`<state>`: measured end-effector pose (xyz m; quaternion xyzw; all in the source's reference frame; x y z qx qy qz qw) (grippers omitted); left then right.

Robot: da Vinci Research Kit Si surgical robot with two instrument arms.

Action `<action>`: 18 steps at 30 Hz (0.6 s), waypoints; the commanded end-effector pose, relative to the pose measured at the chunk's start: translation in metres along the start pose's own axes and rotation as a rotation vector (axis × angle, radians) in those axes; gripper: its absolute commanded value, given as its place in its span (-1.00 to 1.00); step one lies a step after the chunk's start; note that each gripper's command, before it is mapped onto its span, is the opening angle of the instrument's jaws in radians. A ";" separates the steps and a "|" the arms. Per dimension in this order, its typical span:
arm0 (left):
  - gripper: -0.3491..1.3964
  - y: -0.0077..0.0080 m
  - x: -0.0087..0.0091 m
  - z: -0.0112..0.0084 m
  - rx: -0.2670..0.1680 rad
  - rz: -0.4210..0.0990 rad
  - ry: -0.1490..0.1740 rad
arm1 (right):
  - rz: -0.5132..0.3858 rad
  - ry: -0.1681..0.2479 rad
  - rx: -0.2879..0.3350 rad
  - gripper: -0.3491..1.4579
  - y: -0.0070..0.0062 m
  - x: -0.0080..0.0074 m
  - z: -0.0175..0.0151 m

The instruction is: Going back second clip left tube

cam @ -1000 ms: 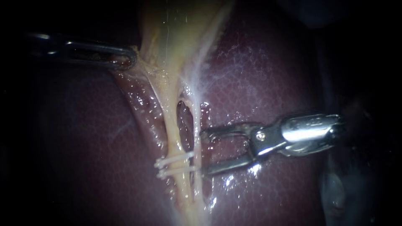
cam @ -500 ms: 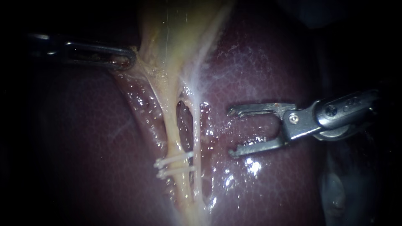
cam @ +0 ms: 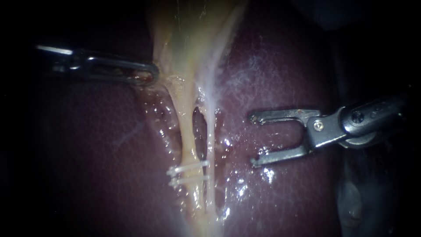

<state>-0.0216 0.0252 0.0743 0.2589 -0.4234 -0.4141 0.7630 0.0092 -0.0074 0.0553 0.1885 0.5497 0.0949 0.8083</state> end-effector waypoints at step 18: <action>-1.00 0.0005 -0.0002 -0.0005 0.013 0.004 0.010 | -0.004 -0.001 -0.004 -0.06 -0.0002 0.0002 0.0002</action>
